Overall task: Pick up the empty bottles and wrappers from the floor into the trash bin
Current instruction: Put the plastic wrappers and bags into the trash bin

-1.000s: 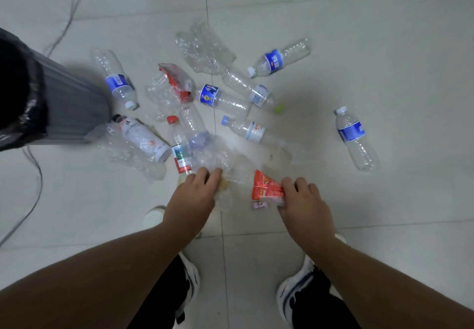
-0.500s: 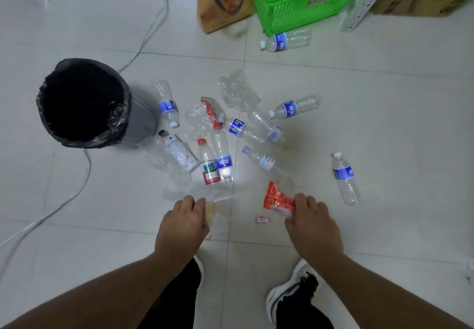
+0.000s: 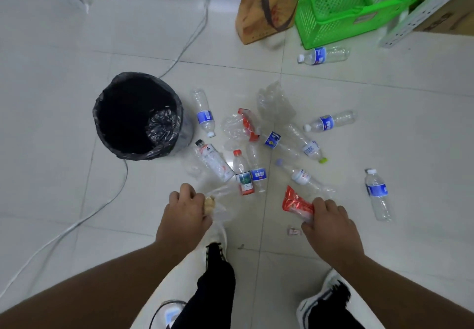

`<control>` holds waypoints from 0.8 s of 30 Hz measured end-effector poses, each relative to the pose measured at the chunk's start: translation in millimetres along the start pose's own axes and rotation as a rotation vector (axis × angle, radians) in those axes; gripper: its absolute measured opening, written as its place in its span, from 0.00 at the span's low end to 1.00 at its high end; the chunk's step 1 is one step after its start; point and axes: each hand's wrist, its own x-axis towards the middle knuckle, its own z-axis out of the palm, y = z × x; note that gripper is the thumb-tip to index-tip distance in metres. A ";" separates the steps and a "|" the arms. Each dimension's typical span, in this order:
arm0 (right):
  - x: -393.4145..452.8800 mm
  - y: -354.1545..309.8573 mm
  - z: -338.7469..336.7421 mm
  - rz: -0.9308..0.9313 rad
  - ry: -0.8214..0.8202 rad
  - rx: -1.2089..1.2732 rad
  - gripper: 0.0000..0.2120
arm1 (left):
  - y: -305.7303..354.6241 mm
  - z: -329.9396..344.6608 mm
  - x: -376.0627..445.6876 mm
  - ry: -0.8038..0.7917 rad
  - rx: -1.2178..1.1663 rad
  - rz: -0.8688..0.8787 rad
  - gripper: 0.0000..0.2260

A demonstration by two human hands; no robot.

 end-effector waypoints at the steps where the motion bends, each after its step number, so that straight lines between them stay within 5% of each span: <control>1: 2.8 -3.3 -0.4 0.004 -0.007 0.004 0.17 | -6.2 -0.3 5.3 -0.020 -0.040 -0.016 0.12; 13: 85.8 17.8 24.8 0.046 -0.084 0.120 0.19 | -10.3 65.0 42.9 -0.053 -0.257 -0.297 0.11; 24: 242.3 65.7 190.3 0.016 -0.097 0.019 0.28 | -55.2 247.6 168.8 -0.109 -0.044 -0.265 0.12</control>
